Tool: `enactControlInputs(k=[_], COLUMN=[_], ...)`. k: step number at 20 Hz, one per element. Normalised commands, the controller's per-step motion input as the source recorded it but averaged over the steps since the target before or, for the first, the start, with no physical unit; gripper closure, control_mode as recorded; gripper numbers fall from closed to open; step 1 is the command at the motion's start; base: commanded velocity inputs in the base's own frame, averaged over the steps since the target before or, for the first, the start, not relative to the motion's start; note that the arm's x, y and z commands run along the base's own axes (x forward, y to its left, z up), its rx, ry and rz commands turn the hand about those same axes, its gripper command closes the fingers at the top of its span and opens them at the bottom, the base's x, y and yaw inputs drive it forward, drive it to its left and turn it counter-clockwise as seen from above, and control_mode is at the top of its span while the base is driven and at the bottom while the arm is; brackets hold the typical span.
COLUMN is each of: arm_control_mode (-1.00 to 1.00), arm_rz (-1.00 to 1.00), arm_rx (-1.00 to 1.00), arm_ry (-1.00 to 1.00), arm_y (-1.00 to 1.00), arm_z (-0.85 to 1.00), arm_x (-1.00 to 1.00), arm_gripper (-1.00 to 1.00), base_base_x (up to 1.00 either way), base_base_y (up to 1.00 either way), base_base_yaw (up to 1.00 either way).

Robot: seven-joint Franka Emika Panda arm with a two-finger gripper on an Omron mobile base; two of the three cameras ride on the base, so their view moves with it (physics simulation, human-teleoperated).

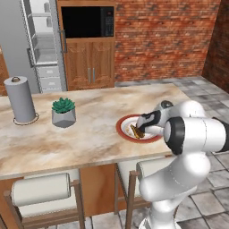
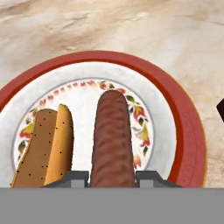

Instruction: Move the hot dog bun to the plate on the dining table and place the condiment next to that plate. Then navigate to the fridge and take the sausage and place it on the plate as well.

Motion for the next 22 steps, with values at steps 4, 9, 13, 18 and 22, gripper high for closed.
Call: enactControlInputs(k=[4,9,13,18,22], arm_control_mode=[-1.00,-1.00,-1.00,-1.00,-1.00], arm_rz=[0.00,0.00,0.00,0.00,0.00], arm_rx=[0.00,0.00,0.00,0.00,0.00], arm_ry=[-0.01,0.00,0.00,0.00,-0.03], arm_y=[-0.14,0.00,0.01,0.00,0.00], arm_z=[-0.35,-0.26,-0.10,0.00,0.09], arm_x=[0.00,0.13,0.23,0.23,0.02], arm_gripper=[1.00,1.00,-1.00,-1.00,-1.00], base_base_x=[0.00,0.00,0.00,0.00,0.00], base_base_y=[0.00,0.00,0.00,0.00,0.00], base_base_yaw=[0.00,0.00,0.00,0.00,0.00])
